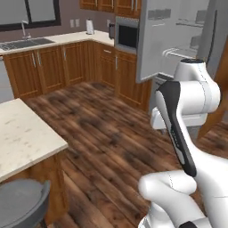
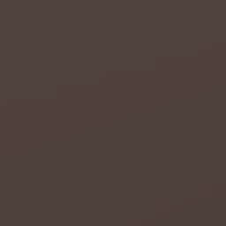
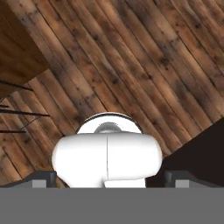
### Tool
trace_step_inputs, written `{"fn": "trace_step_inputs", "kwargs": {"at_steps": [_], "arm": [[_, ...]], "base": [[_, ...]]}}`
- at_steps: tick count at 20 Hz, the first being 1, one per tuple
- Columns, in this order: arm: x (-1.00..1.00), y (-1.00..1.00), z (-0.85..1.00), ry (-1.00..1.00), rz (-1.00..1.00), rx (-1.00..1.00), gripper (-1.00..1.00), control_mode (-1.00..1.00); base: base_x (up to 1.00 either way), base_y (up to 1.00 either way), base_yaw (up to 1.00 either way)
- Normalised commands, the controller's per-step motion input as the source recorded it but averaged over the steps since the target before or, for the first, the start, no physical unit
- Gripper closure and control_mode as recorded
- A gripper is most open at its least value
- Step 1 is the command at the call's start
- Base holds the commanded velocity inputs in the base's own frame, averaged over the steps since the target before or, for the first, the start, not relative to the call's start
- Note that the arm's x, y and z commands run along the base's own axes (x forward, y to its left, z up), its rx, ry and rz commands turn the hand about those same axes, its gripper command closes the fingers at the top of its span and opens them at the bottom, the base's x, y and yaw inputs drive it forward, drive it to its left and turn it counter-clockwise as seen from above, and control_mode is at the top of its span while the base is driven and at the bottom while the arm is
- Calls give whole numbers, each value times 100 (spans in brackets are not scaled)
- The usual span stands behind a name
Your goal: Retrieve the butter from the fridge and place it on a plate on the dining table. Then retrieve the butter knife by the fridge and place it near the plate.
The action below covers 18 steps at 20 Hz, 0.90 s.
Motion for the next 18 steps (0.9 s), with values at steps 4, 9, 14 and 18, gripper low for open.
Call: {"fn": "trace_step_inputs", "kwargs": {"at_steps": [4, 9, 14, 18], "arm": [[0, 0, 0, 0, 0, 0, -100, 100], [0, 0, 0, 0, 0, 0, -100, 100], [0, 0, 0, 0, 0, 0, -100, 100], [0, 0, 0, 0, 0, 0, -100, 100]], "base": [[98, -100, 25], [100, -100, 37], [100, -59, 22], [100, 17, 0]]}}
